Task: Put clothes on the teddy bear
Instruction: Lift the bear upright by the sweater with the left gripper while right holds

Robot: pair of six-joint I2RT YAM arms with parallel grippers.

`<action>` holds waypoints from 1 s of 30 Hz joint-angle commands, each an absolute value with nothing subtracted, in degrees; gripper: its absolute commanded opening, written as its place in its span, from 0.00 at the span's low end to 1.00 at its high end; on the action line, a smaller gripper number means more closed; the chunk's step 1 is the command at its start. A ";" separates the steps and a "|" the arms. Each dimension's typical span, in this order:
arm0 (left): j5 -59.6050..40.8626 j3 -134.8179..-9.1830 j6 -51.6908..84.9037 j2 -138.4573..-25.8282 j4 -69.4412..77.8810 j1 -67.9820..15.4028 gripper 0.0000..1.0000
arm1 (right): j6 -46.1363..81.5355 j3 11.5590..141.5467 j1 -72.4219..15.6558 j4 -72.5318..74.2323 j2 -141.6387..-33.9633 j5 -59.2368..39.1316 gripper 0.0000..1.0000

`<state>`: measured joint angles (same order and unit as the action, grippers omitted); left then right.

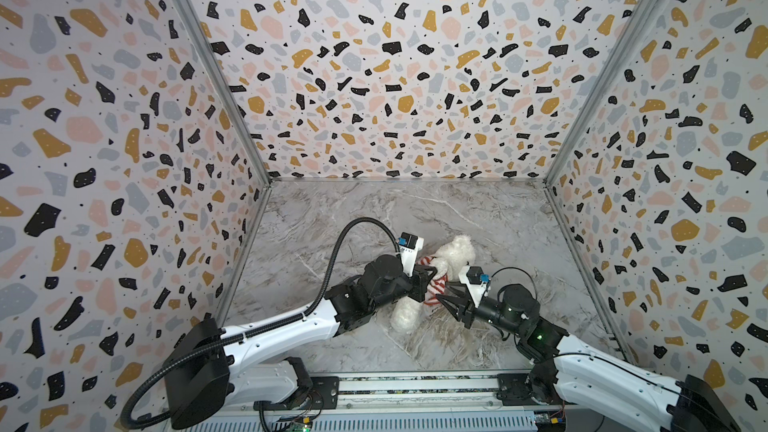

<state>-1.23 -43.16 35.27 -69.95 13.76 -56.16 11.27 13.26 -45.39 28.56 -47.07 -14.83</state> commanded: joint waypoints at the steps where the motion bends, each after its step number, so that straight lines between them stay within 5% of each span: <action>1: -2.77 -42.73 37.59 -69.94 21.94 -56.21 0.00 | 12.05 15.83 -45.44 32.01 -49.72 -10.84 0.37; 6: -3.25 -42.64 37.75 -70.16 21.71 -56.22 0.00 | 13.34 14.95 -44.91 34.60 -52.37 -10.33 0.00; 30: -6.36 -30.87 41.95 -61.51 22.44 -47.44 0.00 | 18.58 13.54 -38.62 16.99 -50.18 -0.67 0.00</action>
<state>-7.51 -31.48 41.65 -63.24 18.41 -48.88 18.52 12.45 -39.05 22.41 -50.39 -5.89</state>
